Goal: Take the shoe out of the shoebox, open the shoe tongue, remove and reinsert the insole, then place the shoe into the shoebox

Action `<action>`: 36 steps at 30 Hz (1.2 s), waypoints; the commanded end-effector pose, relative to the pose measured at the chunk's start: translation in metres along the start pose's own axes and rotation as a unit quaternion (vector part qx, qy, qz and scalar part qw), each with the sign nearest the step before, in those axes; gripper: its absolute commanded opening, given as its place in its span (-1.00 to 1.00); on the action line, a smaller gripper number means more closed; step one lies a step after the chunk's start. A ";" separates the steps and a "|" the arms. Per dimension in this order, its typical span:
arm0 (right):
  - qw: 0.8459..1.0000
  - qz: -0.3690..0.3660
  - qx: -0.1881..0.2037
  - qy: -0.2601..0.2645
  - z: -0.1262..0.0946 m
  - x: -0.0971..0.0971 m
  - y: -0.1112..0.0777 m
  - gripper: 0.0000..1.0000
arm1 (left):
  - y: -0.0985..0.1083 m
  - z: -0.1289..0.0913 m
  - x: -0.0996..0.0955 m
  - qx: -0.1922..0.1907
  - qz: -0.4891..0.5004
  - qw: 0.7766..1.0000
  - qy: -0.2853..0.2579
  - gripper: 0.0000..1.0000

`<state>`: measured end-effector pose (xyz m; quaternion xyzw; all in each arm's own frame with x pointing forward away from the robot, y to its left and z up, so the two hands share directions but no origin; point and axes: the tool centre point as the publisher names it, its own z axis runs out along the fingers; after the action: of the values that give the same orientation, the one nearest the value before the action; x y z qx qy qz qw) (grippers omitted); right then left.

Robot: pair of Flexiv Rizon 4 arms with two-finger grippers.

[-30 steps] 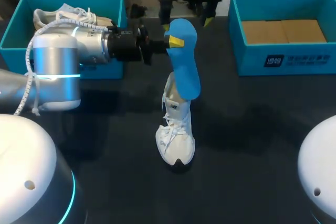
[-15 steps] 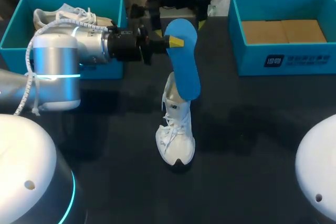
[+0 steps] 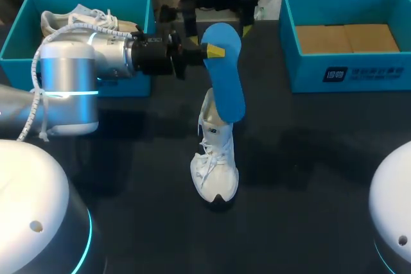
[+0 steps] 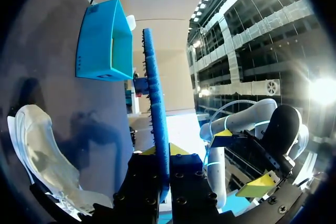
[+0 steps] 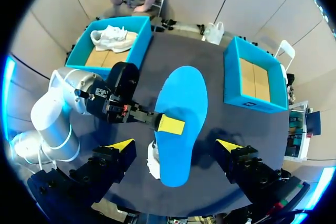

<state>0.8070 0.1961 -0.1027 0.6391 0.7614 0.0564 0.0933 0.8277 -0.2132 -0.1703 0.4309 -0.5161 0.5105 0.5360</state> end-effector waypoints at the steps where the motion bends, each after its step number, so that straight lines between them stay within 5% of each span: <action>1: 1.000 0.001 0.000 0.000 0.000 0.000 0.001 1.00 | -0.001 0.001 0.000 -0.001 0.000 1.000 0.000 -1.00; 20: 0.991 -0.006 -0.028 0.132 -0.002 -0.049 -0.018 1.00 | -0.001 0.001 0.000 -0.001 0.000 1.000 0.000 -1.00; 36: 0.958 0.010 -0.086 0.273 0.001 -0.085 -0.028 1.00 | -0.001 0.001 0.000 -0.001 0.000 1.000 0.000 -1.00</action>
<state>0.7971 0.1194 -0.0973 0.6288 0.7511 0.1993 0.0261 0.8278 -0.2132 -0.1703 0.4310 -0.5161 0.5105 0.5359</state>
